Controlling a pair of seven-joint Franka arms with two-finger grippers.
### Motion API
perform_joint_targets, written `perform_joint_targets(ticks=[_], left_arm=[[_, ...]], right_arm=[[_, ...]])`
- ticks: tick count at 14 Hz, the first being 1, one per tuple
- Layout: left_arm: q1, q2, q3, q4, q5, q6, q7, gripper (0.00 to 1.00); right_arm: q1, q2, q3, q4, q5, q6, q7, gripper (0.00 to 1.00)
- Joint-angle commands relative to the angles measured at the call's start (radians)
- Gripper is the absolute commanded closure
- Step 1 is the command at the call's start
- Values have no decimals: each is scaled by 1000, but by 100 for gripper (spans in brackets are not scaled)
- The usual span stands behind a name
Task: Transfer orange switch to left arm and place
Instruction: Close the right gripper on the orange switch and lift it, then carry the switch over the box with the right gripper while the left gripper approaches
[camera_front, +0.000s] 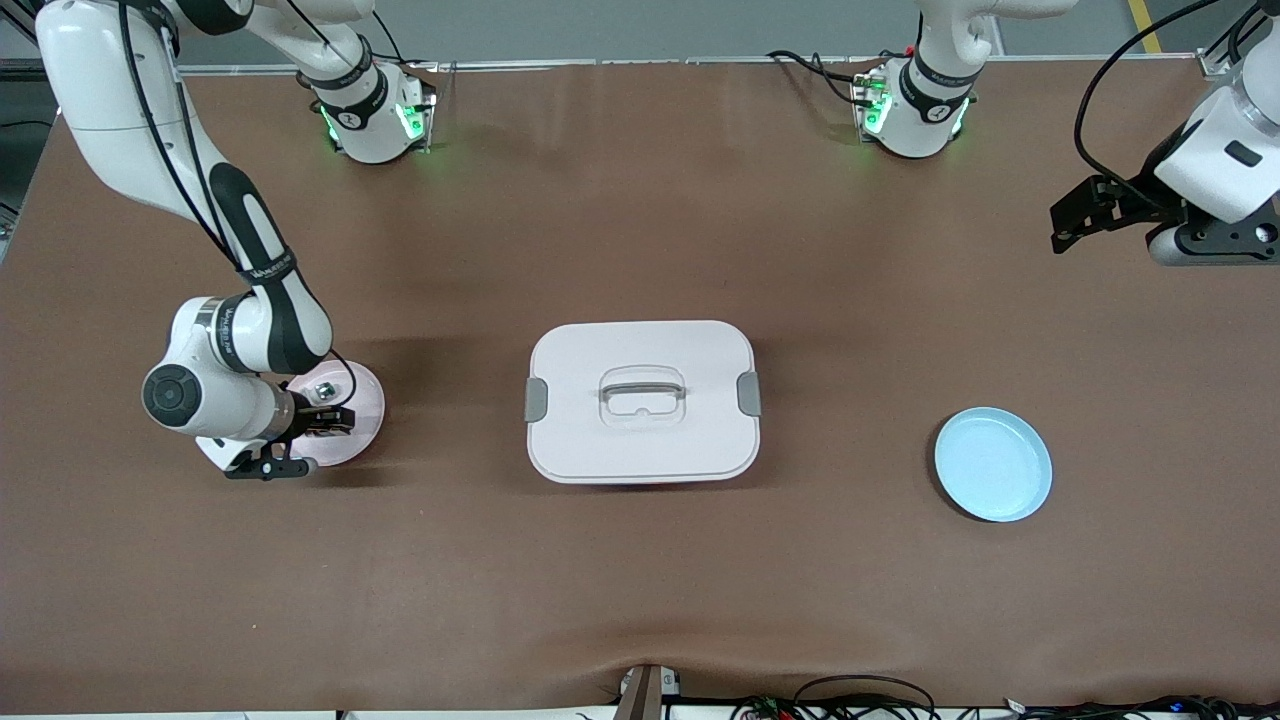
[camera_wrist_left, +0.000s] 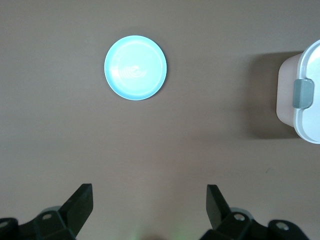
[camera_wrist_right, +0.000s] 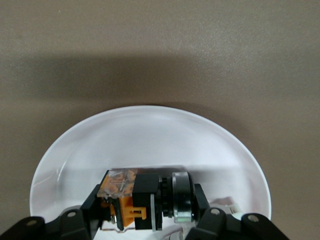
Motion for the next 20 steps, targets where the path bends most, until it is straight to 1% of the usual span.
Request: perform_joint_targets(ticks=[1,2,4,5,6,7,8,10,12,15,16,18,20], left_arm=[[-6,-8,-6,7,10,-6,-14,0],[-7,-8,-6,7,10,-5,-14,0],[-7,-8,-7,8,7,-6,-14,0],[-7,-8,-7,16,6,-6,-14,0],[-7,-8,-7,16,6,-8,-14,0],[-7,-8,-9,15,6,-8,-14,0],[-7,-8,-9,15,6,-8,-14,0],[-7,-8,-9,15,4,-8,-14,0],[-9,-8,-10,15,4,-8,-15,0],[-9,-8,-30,15,1,-8,-18,0],[-7,-8,-49,15,-17,-10,-24,0],[-9,-9,-64,15,-100,-11,-82,0],[-9,-8,-128,18,-175,-5,-185,0]], right_arm=[[-11,-16,11,60,56,-119,-10,100],[-12,-20,11,100,73,-205,-2,100],[-9,-51,9,193,134,-394,16,100],[-3,-58,11,248,148,-489,53,100],[1,-59,14,316,154,-584,114,100],[18,-60,20,371,179,-665,171,100],[38,-63,23,422,212,-738,227,100],[66,-78,31,485,301,-845,376,100],[113,-97,32,517,390,-887,549,100],[187,-101,32,577,576,-887,842,100],[211,-100,31,610,616,-883,939,100],[262,-92,31,664,674,-861,1117,100],[308,-92,31,674,772,-795,1292,100]])
